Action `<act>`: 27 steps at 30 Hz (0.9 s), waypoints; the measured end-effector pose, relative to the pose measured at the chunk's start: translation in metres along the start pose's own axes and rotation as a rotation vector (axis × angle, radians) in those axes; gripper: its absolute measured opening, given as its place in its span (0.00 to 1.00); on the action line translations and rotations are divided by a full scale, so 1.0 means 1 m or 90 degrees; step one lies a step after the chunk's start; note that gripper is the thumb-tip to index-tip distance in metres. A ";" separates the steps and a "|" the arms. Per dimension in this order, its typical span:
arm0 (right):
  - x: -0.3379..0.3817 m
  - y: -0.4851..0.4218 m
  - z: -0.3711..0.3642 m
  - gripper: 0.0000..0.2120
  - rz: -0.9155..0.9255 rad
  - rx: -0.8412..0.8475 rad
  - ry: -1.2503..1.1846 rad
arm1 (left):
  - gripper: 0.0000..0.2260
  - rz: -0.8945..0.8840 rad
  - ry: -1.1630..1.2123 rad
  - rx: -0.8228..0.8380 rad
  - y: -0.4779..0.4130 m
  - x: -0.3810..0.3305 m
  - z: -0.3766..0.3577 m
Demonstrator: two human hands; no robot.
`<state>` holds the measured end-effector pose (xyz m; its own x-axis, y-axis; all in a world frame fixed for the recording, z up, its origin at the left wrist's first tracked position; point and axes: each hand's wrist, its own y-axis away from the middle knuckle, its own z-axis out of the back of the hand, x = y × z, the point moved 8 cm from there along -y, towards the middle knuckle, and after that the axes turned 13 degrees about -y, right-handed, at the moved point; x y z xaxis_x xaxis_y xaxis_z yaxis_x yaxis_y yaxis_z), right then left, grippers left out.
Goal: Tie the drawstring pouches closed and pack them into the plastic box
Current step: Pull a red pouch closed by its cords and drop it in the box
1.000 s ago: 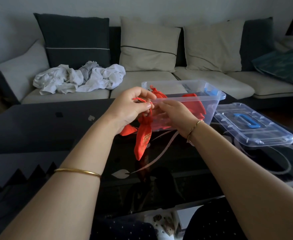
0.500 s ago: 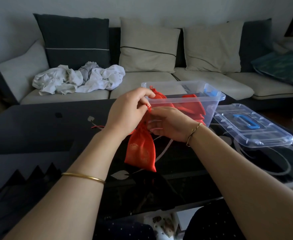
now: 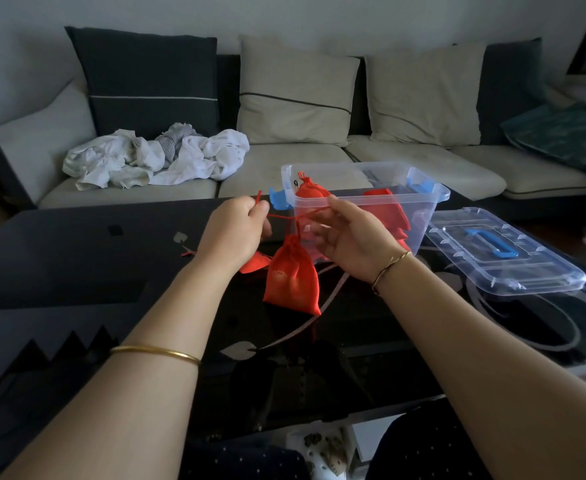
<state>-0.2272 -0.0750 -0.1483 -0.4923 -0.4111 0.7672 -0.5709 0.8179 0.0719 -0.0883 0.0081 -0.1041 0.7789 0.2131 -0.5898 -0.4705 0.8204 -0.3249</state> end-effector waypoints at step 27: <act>0.018 0.008 -0.029 0.14 0.149 0.029 0.252 | 0.05 0.015 0.268 0.240 0.013 -0.021 -0.033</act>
<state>-0.2216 -0.0644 -0.1160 -0.3276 -0.0251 0.9445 -0.5065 0.8486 -0.1531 -0.1239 -0.0033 -0.1202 0.5007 0.0668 -0.8631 -0.2447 0.9673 -0.0671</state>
